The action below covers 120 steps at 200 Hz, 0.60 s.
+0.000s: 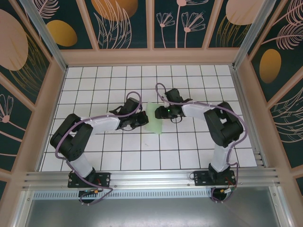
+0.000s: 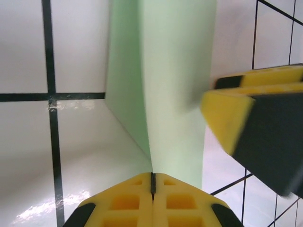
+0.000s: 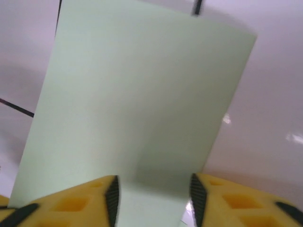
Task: Fold a paper plane with a square sheet of paper (fold left side to right side)
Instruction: Third fold the triangle at the center of the table.
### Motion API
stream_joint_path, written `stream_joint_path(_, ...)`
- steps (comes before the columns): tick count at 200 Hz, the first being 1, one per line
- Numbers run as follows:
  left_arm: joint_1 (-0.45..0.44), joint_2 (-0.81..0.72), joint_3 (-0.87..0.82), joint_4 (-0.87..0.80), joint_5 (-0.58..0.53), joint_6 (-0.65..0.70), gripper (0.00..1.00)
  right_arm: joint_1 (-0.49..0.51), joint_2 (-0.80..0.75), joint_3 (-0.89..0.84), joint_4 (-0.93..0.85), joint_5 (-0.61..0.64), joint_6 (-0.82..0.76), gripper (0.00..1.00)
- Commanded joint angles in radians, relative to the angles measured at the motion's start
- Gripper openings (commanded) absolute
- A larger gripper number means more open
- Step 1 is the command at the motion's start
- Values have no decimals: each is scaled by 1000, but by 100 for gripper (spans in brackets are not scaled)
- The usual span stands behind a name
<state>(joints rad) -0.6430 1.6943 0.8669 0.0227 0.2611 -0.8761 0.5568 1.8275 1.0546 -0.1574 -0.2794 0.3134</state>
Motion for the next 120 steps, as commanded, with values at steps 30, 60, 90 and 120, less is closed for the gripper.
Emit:
stream_joint_path(30,-11,-54,-20,34,-17,-70,6,-4,-369,-268,154,51,9,69)
stream_joint_path(60,-22,-63,-13,41,-6,-96,6,61,-558,-432,282,56,31,74)
stream_joint_path(90,-30,-77,-24,63,-4,-128,6,232,-675,-562,416,156,4,76)
stream_joint_path(120,-40,-88,-30,60,-11,-133,6,442,-700,-655,561,338,-185,76)
